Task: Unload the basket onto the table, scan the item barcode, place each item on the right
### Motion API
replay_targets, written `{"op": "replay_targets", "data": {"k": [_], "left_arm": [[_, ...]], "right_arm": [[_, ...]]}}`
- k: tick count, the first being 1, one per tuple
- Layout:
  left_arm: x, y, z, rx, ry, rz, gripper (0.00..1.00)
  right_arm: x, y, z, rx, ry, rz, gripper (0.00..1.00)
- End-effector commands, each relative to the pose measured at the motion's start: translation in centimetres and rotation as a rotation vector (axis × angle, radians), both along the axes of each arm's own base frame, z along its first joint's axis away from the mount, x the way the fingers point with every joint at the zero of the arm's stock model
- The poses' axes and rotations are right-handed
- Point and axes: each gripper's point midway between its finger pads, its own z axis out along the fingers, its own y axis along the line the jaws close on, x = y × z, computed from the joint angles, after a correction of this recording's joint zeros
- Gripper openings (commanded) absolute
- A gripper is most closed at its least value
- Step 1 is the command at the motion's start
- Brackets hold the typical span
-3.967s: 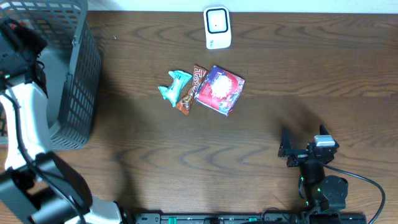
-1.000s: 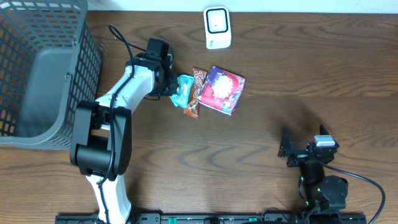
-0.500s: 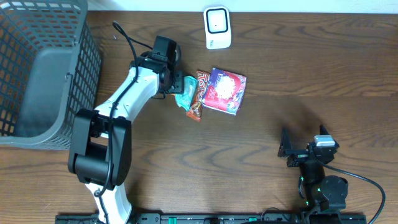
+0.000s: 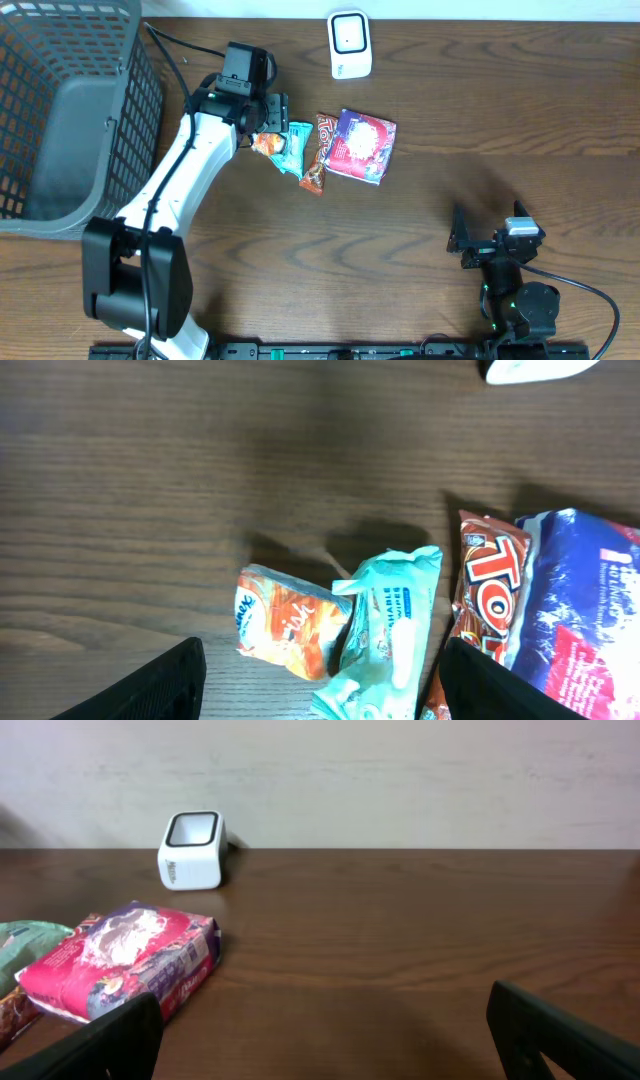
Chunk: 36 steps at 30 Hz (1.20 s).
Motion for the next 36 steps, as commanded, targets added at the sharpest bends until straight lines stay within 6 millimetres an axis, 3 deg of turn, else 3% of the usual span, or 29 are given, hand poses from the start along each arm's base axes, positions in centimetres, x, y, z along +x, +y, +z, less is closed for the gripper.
{"op": "replay_targets", "data": {"k": [1,2,3,5,11,19,23,36], "left_arm": [[-0.1,0.9,2.7,0.014,-0.064,-0.002,0.74],[-0.2,1.1,3.1,0.012,-0.07,0.001,0.75],[-0.3,1.2,3.6,0.011,-0.077,0.004,0.84],[-0.4,1.7,4.1,0.016,-0.089,0.016,0.87],[-0.5,5.7,4.2,0.085,-0.078,0.113,0.9],[-1.3,9.1,3.4,0.097,-0.02,0.186,0.89],[-1.3,9.2,3.4,0.095,-0.02,0.186,0.85],[-1.0,9.2,3.5,0.088,-0.029,0.186,0.86]], "right_arm": [[0.0,-0.1,-0.1,0.014,0.0,-0.009,0.99],[0.0,-0.1,-0.1,0.014,0.0,-0.009,0.99],[0.0,-0.2,-0.1,0.014,0.0,-0.01,0.99],[0.0,-0.2,-0.1,0.014,0.001,-0.01,0.99],[0.0,-0.2,-0.1,0.014,0.0,-0.01,0.99],[0.0,-0.1,-0.1,0.014,0.0,-0.009,0.99],[0.0,-0.2,-0.1,0.014,0.0,-0.01,0.99],[0.0,-0.2,-0.1,0.014,0.0,-0.01,0.99]]}}
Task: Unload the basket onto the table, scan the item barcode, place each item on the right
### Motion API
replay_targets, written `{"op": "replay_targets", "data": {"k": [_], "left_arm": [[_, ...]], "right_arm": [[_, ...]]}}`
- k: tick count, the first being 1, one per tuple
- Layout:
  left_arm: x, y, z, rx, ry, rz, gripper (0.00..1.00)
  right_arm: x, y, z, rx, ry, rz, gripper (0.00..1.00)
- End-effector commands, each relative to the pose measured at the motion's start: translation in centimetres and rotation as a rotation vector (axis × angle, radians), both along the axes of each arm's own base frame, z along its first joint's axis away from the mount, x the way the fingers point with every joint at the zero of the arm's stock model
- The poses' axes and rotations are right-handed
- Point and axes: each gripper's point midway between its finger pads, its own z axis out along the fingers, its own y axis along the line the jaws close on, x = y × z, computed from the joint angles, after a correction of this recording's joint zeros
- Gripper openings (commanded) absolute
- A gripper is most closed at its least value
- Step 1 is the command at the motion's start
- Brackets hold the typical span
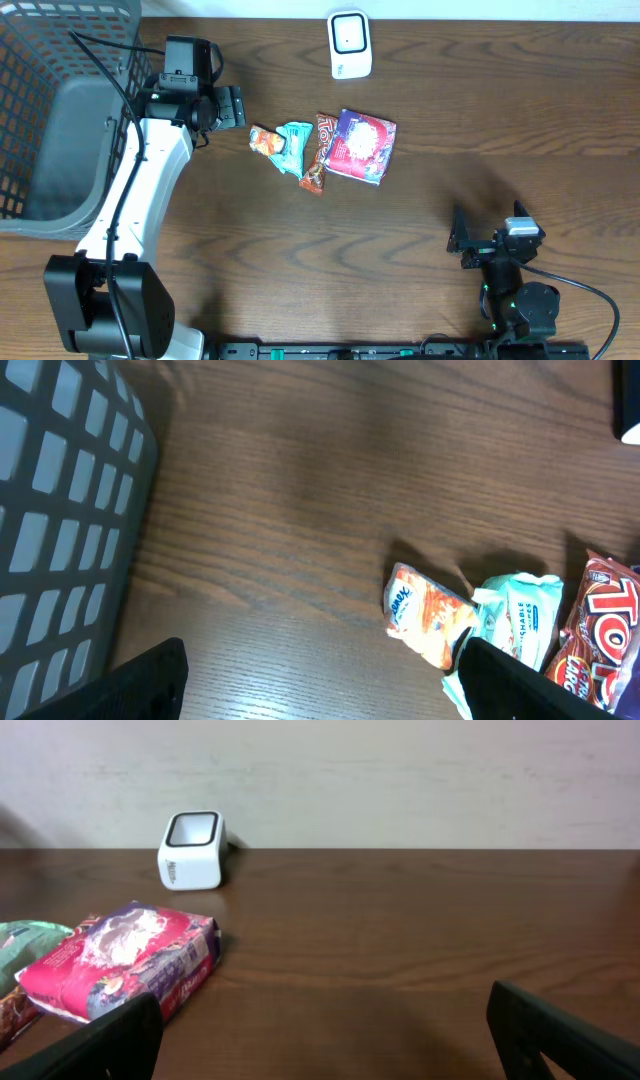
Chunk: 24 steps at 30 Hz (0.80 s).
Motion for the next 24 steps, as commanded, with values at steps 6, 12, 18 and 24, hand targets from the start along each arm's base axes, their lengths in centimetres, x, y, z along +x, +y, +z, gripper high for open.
{"op": "replay_targets", "data": {"k": [6,12,18,24], "left_arm": [[0.25,1.08,-0.02,0.013,-0.007,0.019,0.86],[0.28,1.18,-0.36,0.013,0.001,0.021,0.98],[0.27,1.18,-0.39,0.013,0.002,0.021,0.98],[0.26,1.18,-0.41,0.013,0.003,0.021,0.98]], "right_arm": [[-0.01,-0.15,-0.06,0.013,0.0,-0.01,0.99],[-0.01,-0.15,-0.08,0.013,0.0,-0.009,0.99],[0.0,-0.16,-0.08,0.013,0.0,-0.01,0.99],[0.0,-0.15,-0.07,0.013,0.0,-0.009,0.99]]}}
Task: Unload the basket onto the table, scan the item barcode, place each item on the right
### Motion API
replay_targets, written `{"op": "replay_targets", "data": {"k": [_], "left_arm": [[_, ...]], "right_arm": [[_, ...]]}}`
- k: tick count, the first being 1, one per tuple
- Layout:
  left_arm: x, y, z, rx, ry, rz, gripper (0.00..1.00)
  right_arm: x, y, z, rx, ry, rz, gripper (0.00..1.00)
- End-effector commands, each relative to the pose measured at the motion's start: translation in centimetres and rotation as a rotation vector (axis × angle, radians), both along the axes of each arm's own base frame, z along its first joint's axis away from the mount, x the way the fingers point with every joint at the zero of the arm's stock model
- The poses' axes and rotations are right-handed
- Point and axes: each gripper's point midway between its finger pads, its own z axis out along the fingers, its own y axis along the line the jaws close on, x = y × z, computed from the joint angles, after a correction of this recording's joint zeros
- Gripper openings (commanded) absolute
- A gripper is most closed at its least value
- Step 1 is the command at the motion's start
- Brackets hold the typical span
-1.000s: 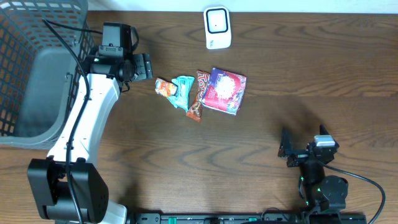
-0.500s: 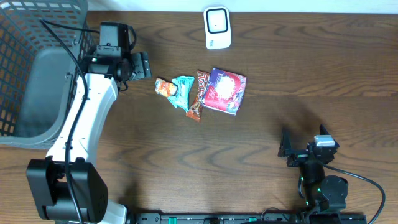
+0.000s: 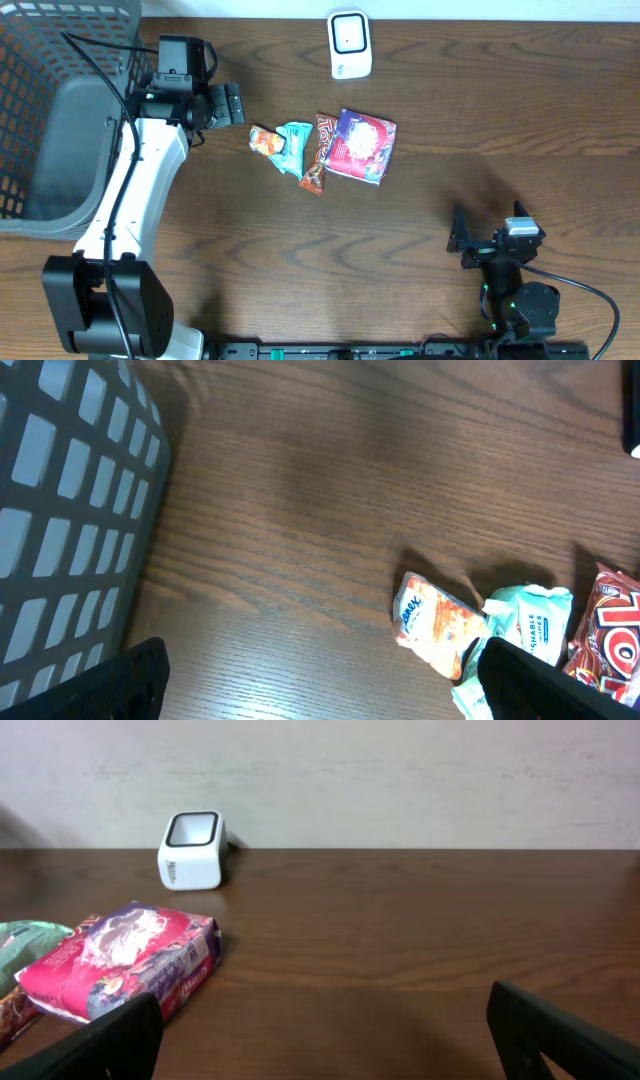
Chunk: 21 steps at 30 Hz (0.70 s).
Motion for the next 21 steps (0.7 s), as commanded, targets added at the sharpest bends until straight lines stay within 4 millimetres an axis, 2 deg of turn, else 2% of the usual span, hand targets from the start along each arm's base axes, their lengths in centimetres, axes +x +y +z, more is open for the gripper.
{"op": "replay_targets", "data": {"k": [1,4,8,17,21], "left_arm": [[-0.01,0.32,-0.55,0.013,0.014,0.001,0.98],[-0.01,0.32,-0.55,0.013,0.014,0.001,0.98],[-0.01,0.32,-0.55,0.014,0.014,0.001,0.98],[-0.01,0.32,-0.55,0.013,0.014,0.001,0.98],[-0.02,0.32,-0.56,0.014,0.014,0.001,0.98]], "right_arm": [[0.02,-0.35,0.19,0.013,-0.01,-0.021,0.99],[0.06,-0.48,0.64,0.014,-0.029,-0.029,0.99],[0.01,-0.48,-0.11,0.012,0.002,-0.029,0.99],[0.02,-0.48,-0.07,0.012,0.0,-0.029,0.99],[0.07,-0.48,0.8,0.014,-0.035,-0.029,0.99]]}}
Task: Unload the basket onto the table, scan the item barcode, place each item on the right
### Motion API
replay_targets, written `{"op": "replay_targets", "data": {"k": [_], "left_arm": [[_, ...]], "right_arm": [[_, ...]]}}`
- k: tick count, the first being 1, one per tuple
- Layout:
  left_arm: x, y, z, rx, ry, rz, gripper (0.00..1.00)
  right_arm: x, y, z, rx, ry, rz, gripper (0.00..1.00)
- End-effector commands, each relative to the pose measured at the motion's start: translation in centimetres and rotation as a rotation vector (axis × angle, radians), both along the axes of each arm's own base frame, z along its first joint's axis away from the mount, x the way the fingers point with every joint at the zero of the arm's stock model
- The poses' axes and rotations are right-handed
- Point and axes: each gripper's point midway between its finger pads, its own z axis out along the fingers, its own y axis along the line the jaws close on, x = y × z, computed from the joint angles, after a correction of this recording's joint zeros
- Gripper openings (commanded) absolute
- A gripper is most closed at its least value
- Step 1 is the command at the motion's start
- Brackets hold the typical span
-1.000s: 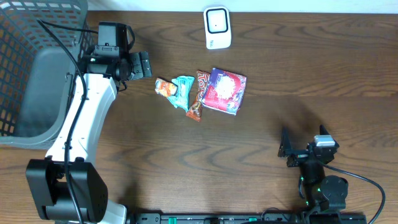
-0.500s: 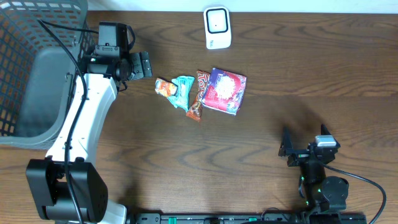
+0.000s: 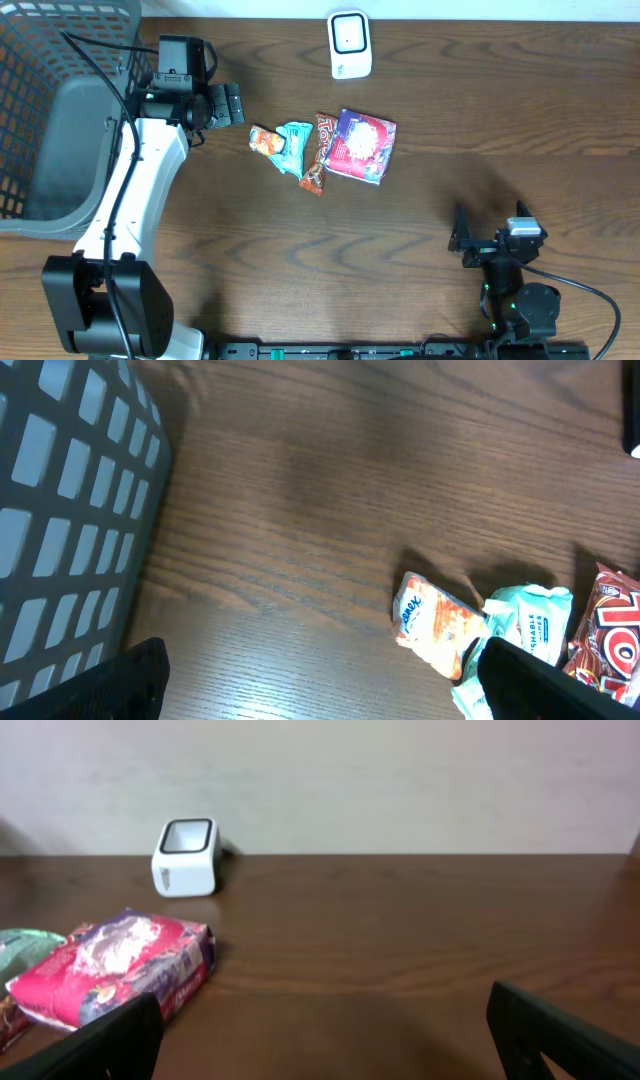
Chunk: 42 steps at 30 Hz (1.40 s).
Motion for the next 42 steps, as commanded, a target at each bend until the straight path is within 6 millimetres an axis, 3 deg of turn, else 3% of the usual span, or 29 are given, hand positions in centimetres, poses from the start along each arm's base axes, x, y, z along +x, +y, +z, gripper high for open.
{"op": "replay_targets", "data": {"k": [1,5,11,14,16,23,26,32,38,42], "left_arm": [[0.0,0.3,-0.5,0.014,0.014,0.001,0.98],[0.0,0.3,-0.5,0.014,0.014,0.001,0.98],[0.0,0.3,-0.5,0.014,0.014,0.001,0.98],[0.0,0.3,-0.5,0.014,0.014,0.001,0.98],[0.0,0.3,-0.5,0.014,0.014,0.001,0.98],[0.0,0.3,-0.5,0.014,0.014,0.001,0.98],[0.0,0.3,-0.5,0.014,0.014,0.001,0.98],[0.0,0.3,-0.5,0.014,0.014,0.001,0.98],[0.0,0.3,-0.5,0.014,0.014,0.001,0.98],[0.0,0.3,-0.5,0.014,0.014,0.001,0.98]], "right_arm": [[0.0,-0.2,0.7,0.015,-0.03,-0.01,0.99],[0.0,0.5,3.0,0.032,-0.125,0.03,0.99],[-1.6,2.9,9.1,0.023,-0.38,0.175,0.99],[-2.1,3.0,10.5,0.018,-0.44,0.187,0.99],[-1.9,3.0,9.8,0.019,-0.411,0.186,0.99],[-0.6,3.0,4.4,0.029,-0.179,0.181,0.99],[-0.3,1.9,4.5,0.046,-0.181,0.115,0.99],[-1.3,2.2,8.7,0.08,-0.353,0.143,0.99],[-4.3,2.1,15.1,0.117,-0.634,0.164,0.99],[-4.2,2.2,17.1,0.083,-0.644,0.162,0.99]]}}
